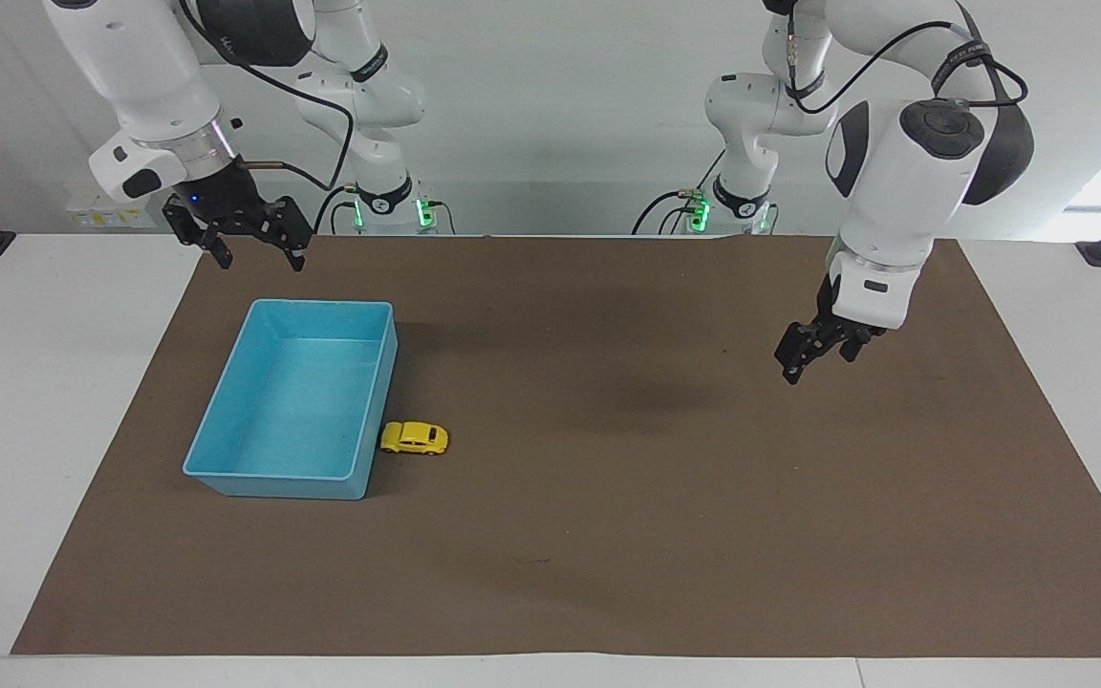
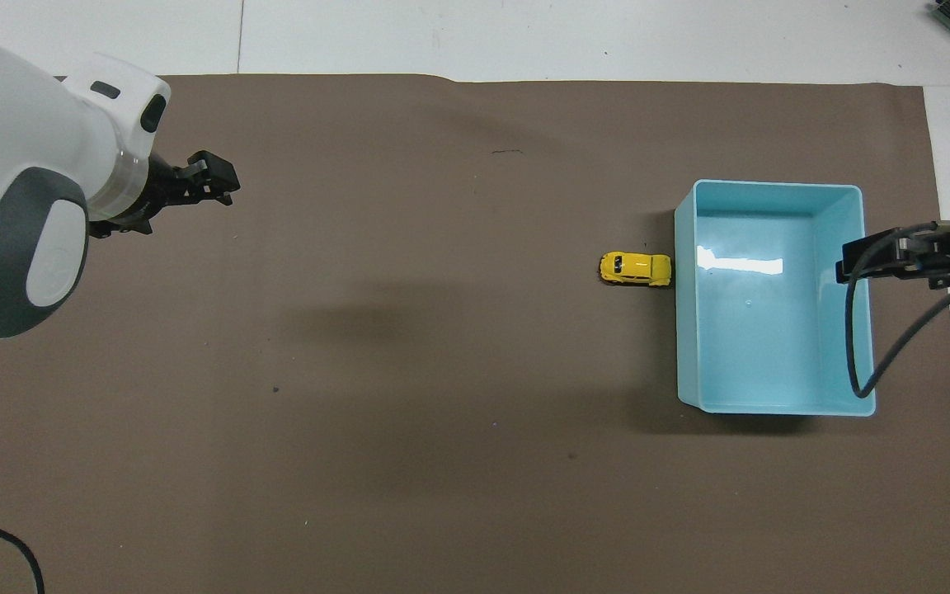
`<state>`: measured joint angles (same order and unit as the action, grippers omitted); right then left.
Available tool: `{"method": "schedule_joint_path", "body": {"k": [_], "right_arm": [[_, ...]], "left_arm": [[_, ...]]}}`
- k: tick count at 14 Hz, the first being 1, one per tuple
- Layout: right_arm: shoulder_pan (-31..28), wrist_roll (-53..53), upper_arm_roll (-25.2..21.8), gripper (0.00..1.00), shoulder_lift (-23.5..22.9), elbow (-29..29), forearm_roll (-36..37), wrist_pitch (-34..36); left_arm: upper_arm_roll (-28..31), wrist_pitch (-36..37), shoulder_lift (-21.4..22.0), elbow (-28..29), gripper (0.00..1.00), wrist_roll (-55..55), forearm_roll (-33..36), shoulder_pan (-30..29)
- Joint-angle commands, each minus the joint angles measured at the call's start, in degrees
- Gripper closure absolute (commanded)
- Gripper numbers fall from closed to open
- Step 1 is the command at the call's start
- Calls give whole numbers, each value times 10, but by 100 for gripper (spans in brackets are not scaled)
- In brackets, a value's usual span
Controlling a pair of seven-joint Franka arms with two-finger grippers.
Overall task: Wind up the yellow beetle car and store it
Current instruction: 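Retract the left gripper while the right gripper rises over the box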
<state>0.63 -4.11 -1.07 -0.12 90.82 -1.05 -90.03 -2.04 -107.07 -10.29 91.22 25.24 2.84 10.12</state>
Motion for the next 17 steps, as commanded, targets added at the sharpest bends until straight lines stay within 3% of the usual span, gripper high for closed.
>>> {"method": "schedule_joint_path", "body": {"k": [1, 7, 13, 17], "right_arm": [[-8, 13, 5, 0, 0, -1, 4, 0], [0, 4, 6, 0, 6, 4, 0, -9], [25, -34, 7, 0, 18, 31, -3, -41], [60, -136, 7, 0, 20, 40, -3, -40]], "left_arm": [[-6, 24, 34, 26, 0, -128, 1, -34], [-6, 70, 76, 29, 0, -301, 1, -83], [-11, 131, 134, 4, 0, -310, 1, -77], [-15, 204, 136, -39, 0, -311, 1, -76]]}}
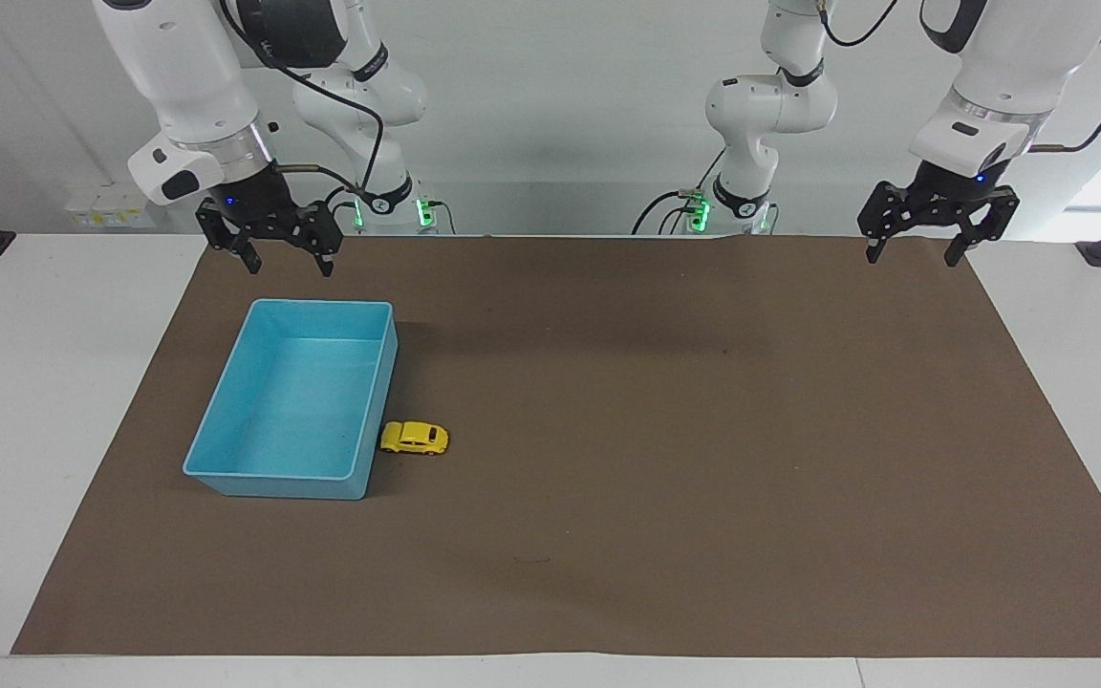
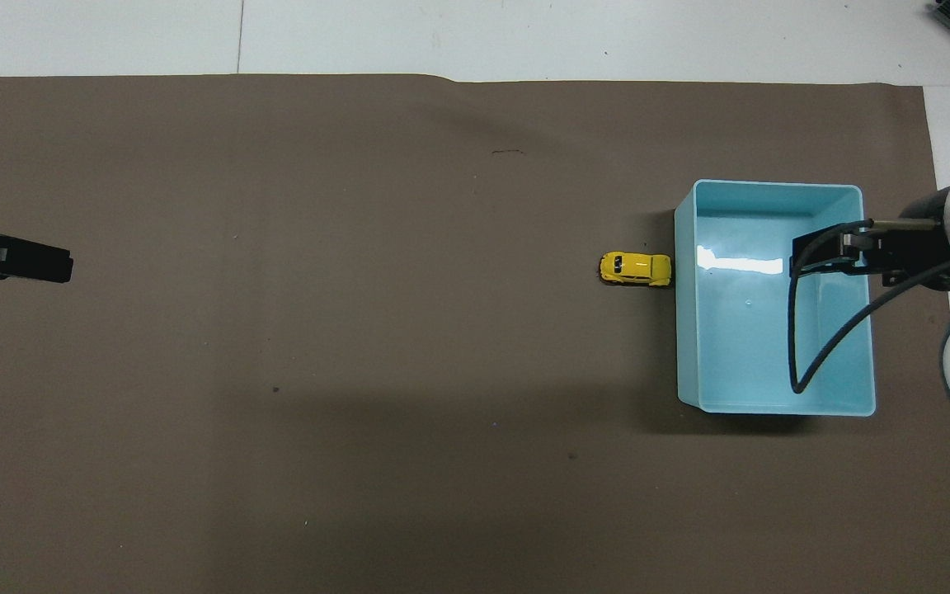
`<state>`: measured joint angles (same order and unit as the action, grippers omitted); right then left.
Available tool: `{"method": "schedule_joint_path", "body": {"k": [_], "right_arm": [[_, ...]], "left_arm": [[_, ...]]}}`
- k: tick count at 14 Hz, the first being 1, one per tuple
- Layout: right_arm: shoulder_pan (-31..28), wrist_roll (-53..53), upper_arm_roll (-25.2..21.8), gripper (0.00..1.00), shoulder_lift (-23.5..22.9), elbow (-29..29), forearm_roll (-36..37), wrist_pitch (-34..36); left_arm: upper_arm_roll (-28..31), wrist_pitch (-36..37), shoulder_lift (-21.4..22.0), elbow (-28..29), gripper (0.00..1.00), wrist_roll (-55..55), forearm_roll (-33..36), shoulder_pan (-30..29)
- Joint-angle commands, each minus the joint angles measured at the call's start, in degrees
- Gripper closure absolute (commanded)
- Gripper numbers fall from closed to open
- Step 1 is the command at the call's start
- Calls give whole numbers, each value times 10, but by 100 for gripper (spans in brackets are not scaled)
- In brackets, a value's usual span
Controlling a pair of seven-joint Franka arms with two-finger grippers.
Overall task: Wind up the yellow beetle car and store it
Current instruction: 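Retract the left gripper while the right gripper rises over the box, then reach the right gripper past the box rim down to the car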
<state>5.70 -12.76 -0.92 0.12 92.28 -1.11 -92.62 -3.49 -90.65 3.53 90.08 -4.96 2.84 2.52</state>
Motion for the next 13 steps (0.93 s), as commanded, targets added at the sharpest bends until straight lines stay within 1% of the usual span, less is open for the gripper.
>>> {"method": "schedule_joint_path", "body": {"k": [1, 3, 6, 9, 13], "right_arm": [[13, -73, 6, 0, 17, 26, -2, -15], [23, -137, 6, 0, 17, 26, -2, -21], [34, -224, 7, 0, 17, 25, -2, -21], [40, -327, 11, 0, 12, 23, -4, -23], [56, -480, 12, 0, -13, 23, -4, -26]], "left_arm": [[0, 55, -2, -40, 0, -9, 0, 0], [1, 64, 9, -49, 0, -8, -18, 0], [2, 54, 19, -42, 0, 6, -49, -1], [3, 53, 19, -34, 0, 1, -49, -1], [3, 67, 21, -34, 0, -1, -42, -1]]}}
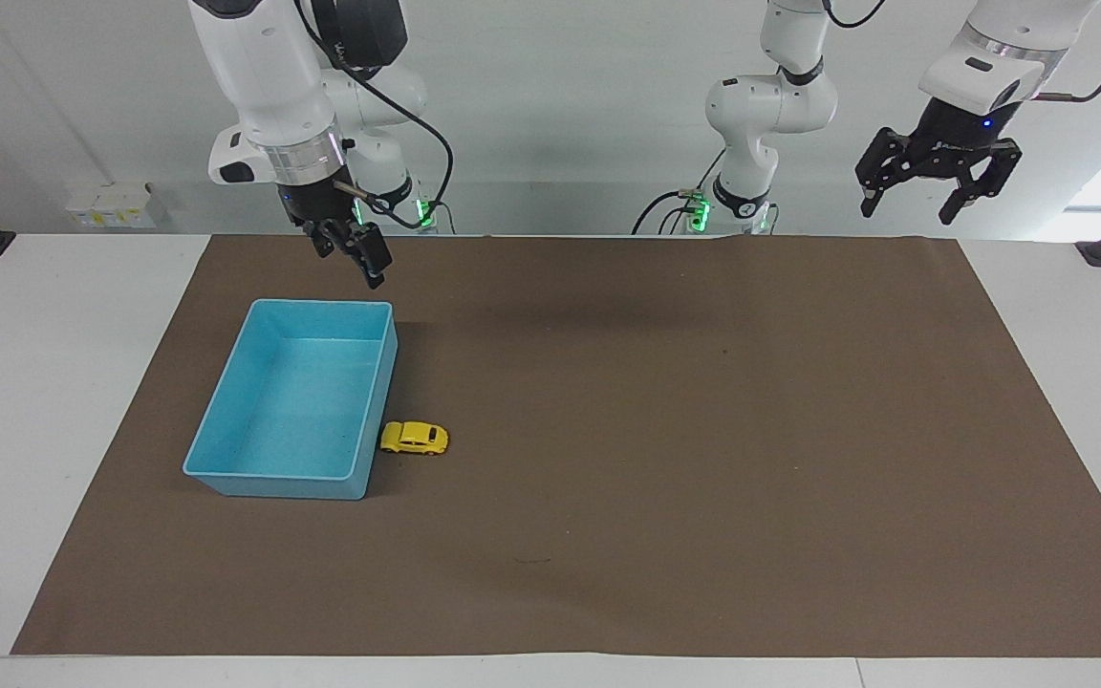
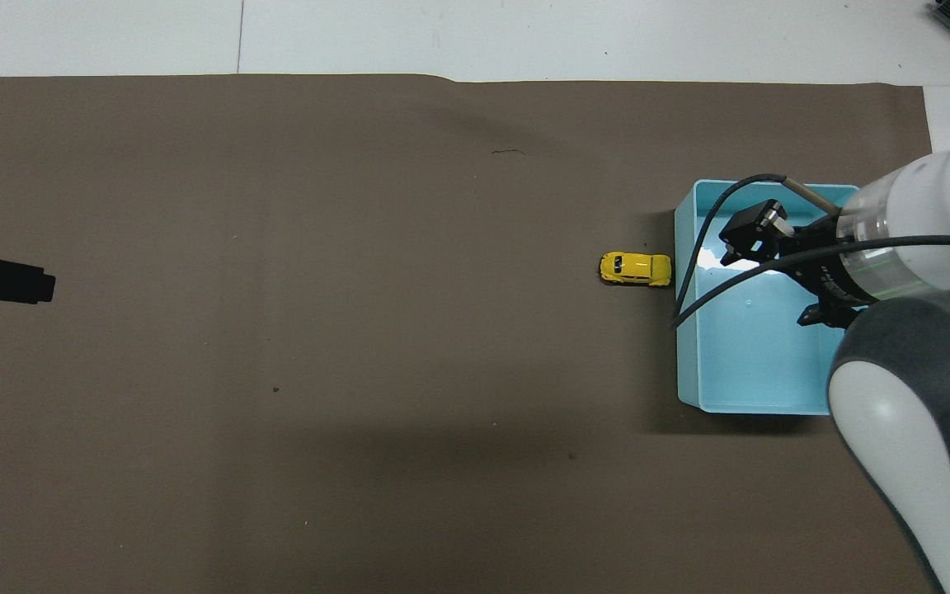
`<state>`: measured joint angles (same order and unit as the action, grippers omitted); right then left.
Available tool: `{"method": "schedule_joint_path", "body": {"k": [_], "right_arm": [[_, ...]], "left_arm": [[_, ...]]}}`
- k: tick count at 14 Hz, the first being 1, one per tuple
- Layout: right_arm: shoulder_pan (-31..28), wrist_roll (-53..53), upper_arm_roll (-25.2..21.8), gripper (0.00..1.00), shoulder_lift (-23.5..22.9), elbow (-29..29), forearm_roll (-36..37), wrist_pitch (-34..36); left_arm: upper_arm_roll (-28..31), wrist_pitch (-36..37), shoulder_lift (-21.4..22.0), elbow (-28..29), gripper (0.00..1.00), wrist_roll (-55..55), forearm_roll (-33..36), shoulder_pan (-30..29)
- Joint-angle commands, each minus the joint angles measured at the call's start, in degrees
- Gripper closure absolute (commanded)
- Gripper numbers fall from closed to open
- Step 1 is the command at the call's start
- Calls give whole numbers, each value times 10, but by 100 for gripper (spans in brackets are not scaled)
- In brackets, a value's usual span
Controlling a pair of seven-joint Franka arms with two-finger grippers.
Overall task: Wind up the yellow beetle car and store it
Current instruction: 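Reach the right gripper past the box rim down to the car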
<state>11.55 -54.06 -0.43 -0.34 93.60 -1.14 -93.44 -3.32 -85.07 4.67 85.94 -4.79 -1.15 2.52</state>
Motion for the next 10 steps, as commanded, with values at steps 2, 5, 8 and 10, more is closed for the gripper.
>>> {"method": "schedule_joint_path", "body": {"k": [2, 5, 8, 10], "right_arm": [[7, -126, 7, 0, -21, 11, -4, -29], [17, -192, 8, 0, -44, 11, -3, -43], [26, -249, 8, 0, -69, 11, -3, -71], [27, -253, 8, 0, -76, 19, -3, -89]], "left_arm": [[2, 11, 10, 9, 0, -3, -2, -4], [9, 10, 10, 7, 0, 0, -3, -9], [11, 10, 9, 7, 0, 0, -3, -8], [11, 10, 10, 7, 0, 0, -3, -8]]}}
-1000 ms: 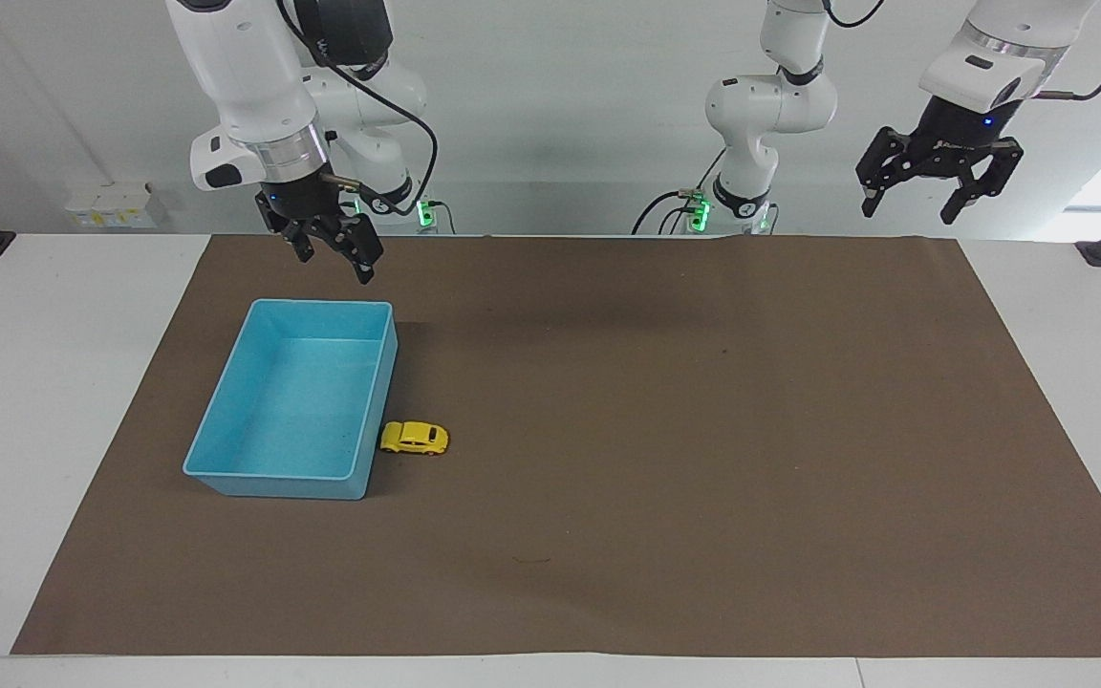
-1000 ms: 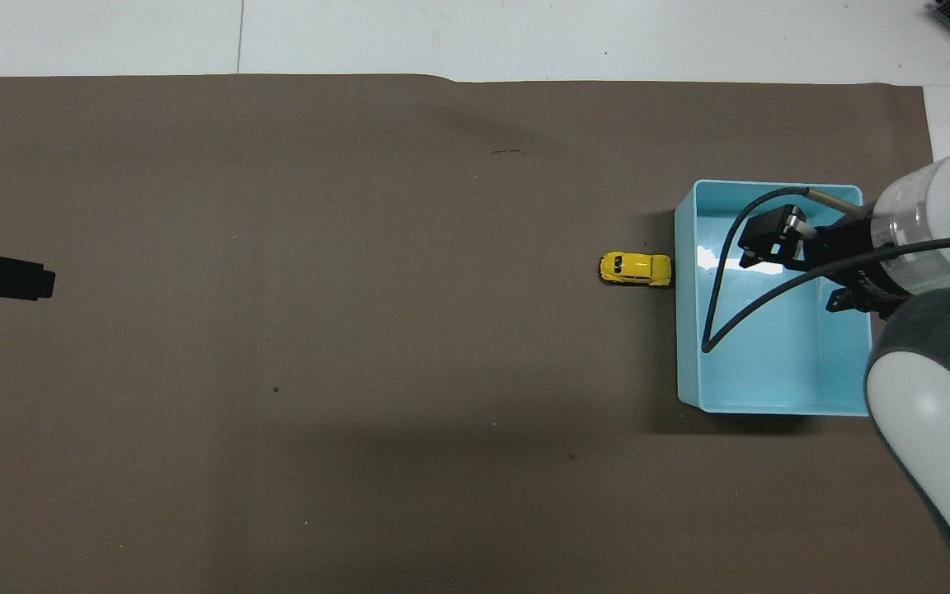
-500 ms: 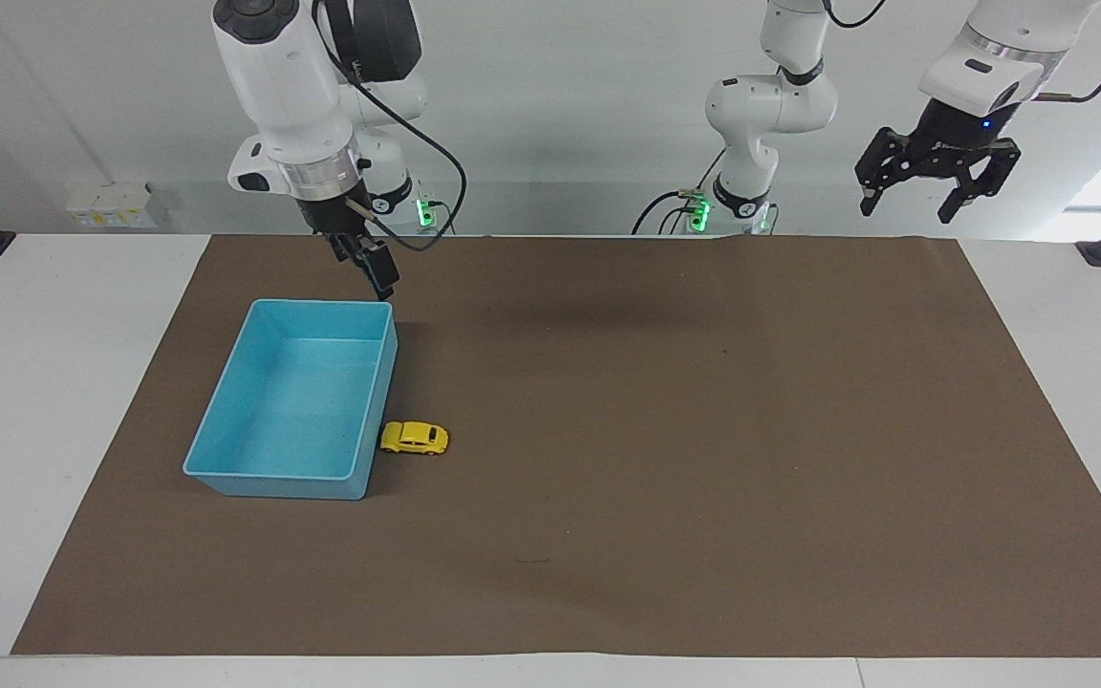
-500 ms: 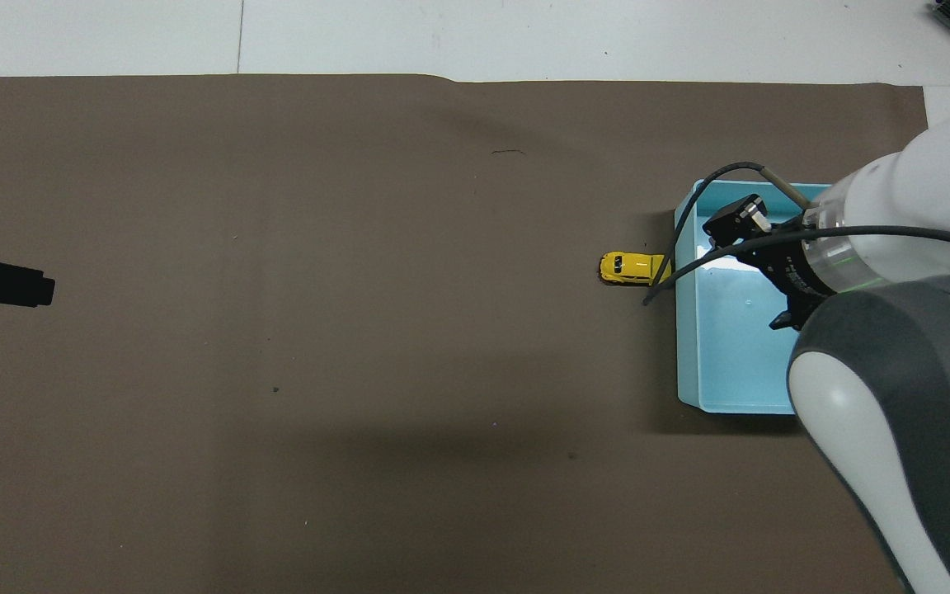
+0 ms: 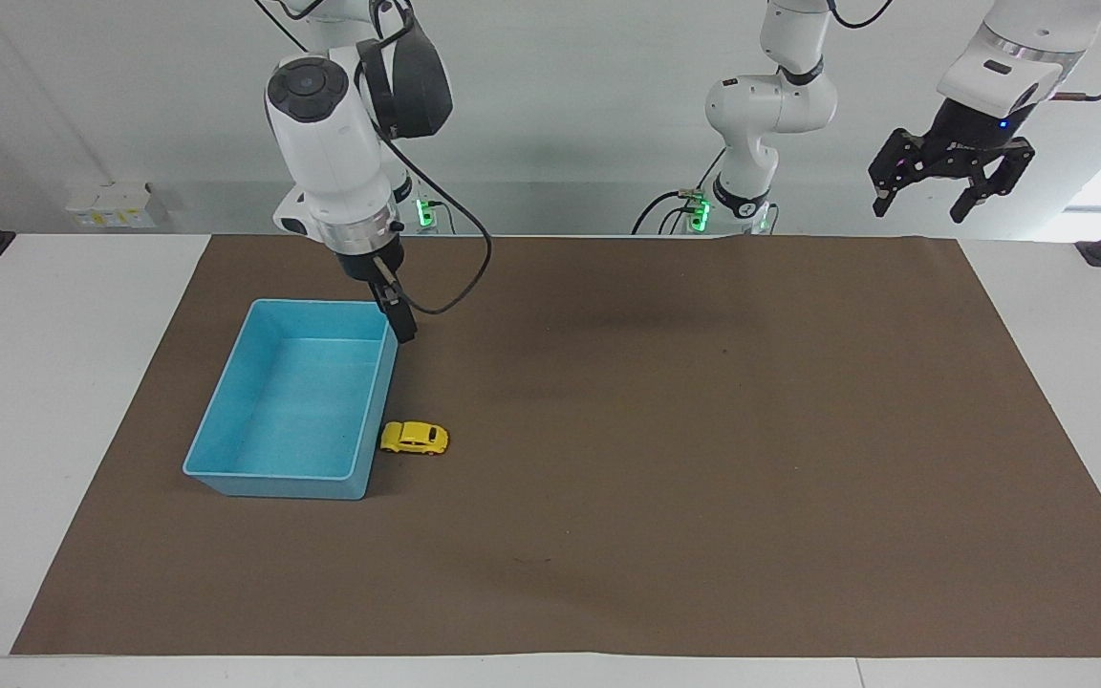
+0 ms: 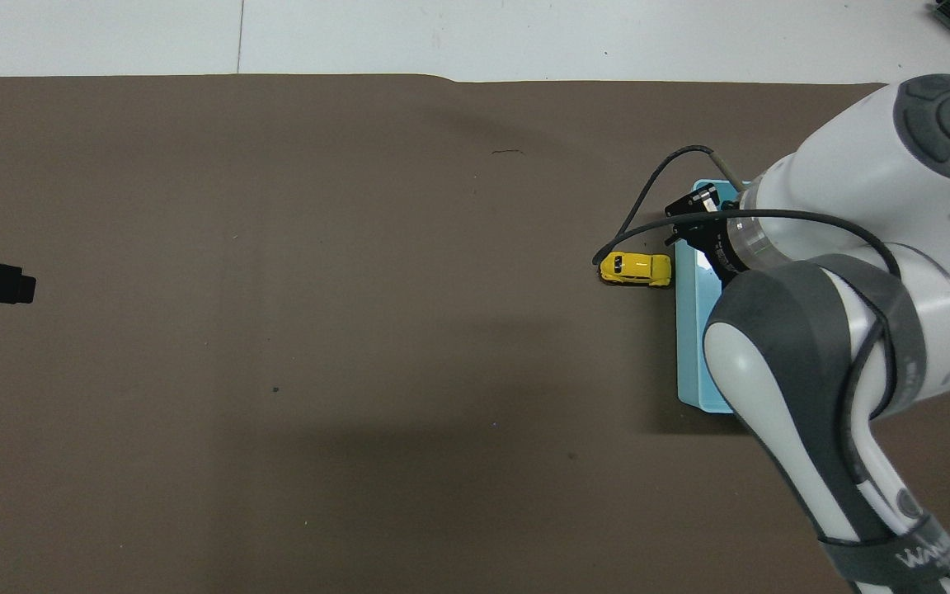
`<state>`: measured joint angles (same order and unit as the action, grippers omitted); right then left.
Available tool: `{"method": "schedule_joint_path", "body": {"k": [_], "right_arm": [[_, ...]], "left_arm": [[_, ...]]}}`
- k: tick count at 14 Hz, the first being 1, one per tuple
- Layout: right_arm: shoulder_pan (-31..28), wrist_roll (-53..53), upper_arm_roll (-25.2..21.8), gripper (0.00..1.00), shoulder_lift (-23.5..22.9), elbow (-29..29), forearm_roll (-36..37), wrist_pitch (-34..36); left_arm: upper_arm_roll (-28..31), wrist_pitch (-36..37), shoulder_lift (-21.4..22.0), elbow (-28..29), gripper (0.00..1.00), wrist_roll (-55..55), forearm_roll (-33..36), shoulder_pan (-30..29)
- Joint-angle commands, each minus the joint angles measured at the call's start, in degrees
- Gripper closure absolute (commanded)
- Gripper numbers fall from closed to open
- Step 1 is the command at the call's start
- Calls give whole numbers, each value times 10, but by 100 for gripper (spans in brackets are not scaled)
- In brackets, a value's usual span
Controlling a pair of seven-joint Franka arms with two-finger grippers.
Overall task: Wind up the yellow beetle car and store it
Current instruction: 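Reach the right gripper past the box rim down to the car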
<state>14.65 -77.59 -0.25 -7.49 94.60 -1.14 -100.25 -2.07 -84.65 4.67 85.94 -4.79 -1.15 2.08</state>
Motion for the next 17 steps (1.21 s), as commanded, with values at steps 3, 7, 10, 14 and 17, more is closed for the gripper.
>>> {"method": "schedule_joint_path", "body": {"k": [3, 7, 10, 14, 17], "right_arm": [[-4, -56, 5, 0, -10, 33, -3, -62], [3, -177, 6, 0, -6, 93, 1, -163], [6, -217, 5, 0, -30, 101, 7, -188], [2, -232, 5, 0, -59, 106, 7, -223], [1, -233, 5, 0, -83, 108, 7, -240]], "left_arm": [[-1, 6, 10, 6, 0, 0, -3, -4], [-1, 6, 9, 6, 0, 0, -3, -4], [-1, 6, 9, 6, 0, 0, -3, -4], [-1, 6, 9, 6, 0, 0, -3, -4], [-1, 6, 9, 6, 0, 0, -3, -4]]}}
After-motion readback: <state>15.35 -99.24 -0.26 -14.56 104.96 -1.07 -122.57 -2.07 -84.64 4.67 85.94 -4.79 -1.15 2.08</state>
